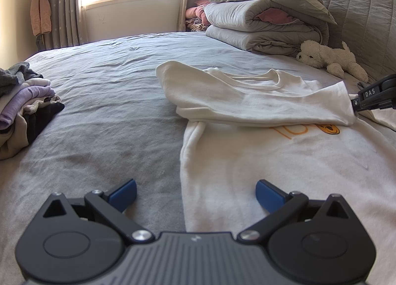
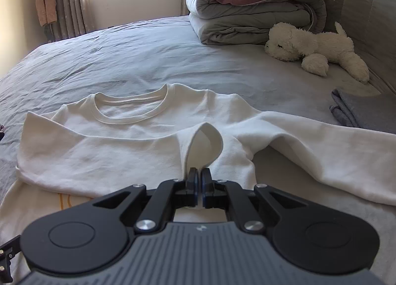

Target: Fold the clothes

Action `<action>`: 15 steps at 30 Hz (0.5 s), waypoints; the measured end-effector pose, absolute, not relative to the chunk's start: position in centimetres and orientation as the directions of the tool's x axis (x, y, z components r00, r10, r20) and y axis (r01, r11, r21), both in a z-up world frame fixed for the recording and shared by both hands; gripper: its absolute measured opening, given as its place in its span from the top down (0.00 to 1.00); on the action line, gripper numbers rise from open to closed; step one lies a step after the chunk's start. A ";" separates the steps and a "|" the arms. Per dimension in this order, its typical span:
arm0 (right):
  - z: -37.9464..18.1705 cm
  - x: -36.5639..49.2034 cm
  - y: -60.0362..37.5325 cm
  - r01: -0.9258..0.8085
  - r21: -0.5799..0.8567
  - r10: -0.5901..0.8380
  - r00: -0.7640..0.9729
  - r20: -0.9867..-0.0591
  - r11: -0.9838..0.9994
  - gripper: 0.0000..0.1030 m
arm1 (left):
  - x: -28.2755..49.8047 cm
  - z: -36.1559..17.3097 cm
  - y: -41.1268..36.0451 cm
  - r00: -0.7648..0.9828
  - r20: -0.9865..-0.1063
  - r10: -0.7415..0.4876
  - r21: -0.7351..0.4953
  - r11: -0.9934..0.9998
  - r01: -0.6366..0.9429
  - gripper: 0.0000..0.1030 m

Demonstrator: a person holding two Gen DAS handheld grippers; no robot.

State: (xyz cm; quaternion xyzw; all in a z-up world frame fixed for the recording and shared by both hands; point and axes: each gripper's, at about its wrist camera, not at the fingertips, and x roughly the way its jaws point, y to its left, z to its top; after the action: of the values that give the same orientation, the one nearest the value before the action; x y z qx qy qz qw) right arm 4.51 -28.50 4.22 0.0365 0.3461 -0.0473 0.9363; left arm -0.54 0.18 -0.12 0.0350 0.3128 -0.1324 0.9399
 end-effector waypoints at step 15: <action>4.4 4.5 -28.4 0.113 0.034 -0.064 0.762 -0.644 0.993 0.97 | -0.6 -0.1 0.2 0.769 -0.597 -0.227 -0.017 0.962 0.271 0.00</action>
State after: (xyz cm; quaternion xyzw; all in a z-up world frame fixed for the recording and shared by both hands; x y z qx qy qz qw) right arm 4.46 -28.37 4.35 0.0355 0.3415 -0.0472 0.9380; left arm -0.55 0.16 -0.10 0.0350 0.3128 -0.1324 0.9399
